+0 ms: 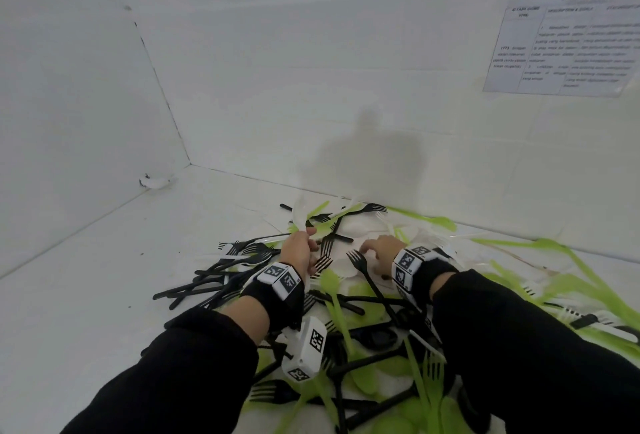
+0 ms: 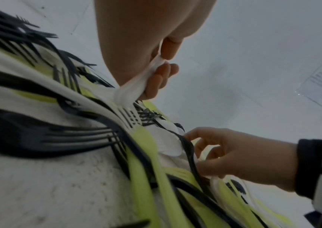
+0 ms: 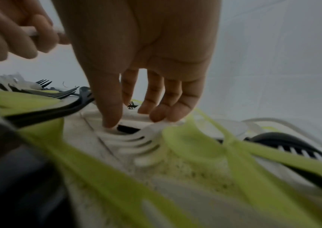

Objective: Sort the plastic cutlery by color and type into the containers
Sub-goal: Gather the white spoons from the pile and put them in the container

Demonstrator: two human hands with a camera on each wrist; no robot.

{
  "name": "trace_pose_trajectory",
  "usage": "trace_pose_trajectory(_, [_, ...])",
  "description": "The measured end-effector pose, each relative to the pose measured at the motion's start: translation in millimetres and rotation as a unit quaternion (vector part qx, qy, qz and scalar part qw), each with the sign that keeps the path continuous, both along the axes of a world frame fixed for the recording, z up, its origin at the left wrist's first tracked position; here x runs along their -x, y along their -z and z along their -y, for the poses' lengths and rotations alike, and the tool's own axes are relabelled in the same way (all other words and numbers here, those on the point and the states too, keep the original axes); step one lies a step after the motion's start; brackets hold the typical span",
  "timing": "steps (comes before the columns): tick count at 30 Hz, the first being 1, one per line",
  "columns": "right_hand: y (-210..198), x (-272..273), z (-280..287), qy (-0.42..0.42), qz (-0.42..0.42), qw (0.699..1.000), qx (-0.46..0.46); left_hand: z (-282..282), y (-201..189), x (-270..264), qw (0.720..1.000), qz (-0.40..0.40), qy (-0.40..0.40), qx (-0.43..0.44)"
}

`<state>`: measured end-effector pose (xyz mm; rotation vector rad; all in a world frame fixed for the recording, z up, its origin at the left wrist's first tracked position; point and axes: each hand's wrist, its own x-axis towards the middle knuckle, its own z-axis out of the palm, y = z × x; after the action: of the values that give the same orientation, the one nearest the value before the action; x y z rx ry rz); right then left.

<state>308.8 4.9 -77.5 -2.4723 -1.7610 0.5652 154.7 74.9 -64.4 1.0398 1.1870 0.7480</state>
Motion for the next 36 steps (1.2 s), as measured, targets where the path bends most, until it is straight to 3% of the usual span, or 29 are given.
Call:
trace_pose_trajectory(5, [-10.9, -15.3, -3.0, 0.099, -0.042, 0.985, -0.139, 0.3, 4.7, 4.8, 0.999, -0.024, 0.002, -0.035])
trace_pose_trajectory(9, [-29.6, -25.2, -4.9, 0.181, -0.17, 0.896, -0.368, 2.7, 6.7, 2.0, 0.997, -0.028, 0.006, -0.073])
trace_pose_trajectory(11, [-44.0, -22.3, -5.0, 0.179, -0.284, 0.839, -0.428, 2.7, 6.2, -0.7, 0.996, -0.025, 0.006, -0.08])
trace_pose_trajectory(12, [-49.9, -19.4, -5.1, 0.164, -0.311, 0.832, -0.429, 2.7, 5.3, -2.8, 0.996, -0.025, 0.013, -0.081])
trace_pose_trajectory(16, [-54.7, 3.5, -12.3, 0.091, -0.245, 0.901, -0.347, 7.9, -2.8, -14.5, 0.991, 0.009, 0.125, -0.041])
trace_pose_trajectory(19, [-41.0, 18.6, -19.8, 0.092, -0.196, 0.917, -0.336, 18.1, -6.3, -19.3, 0.978, 0.038, 0.203, 0.029])
trace_pose_trajectory(23, [-28.1, 24.6, -28.8, 0.166, -0.243, 0.914, -0.28, 22.2, -2.7, -15.9, 0.984, 0.082, 0.145, 0.06])
trace_pose_trajectory(25, [-19.9, 20.8, -31.6, 0.184, -0.2, 0.941, -0.202, 16.5, -0.8, -9.3, 0.99, 0.091, 0.093, 0.057])
trace_pose_trajectory(29, [-5.9, 23.9, -25.2, 0.095, -0.082, 0.991, -0.053, 1.7, 1.6, 7.7, 0.997, 0.059, 0.037, 0.027])
trace_pose_trajectory(33, [2.8, 31.1, -24.0, 0.03, -0.053, 0.998, 0.018, -6.9, 4.6, 18.2, 1.0, 0.019, 0.003, -0.014])
trace_pose_trajectory(36, [5.8, 33.5, -28.6, 0.018, -0.026, 0.999, 0.019, -7.8, 5.9, 20.9, 1.0, 0.011, -0.013, -0.02])
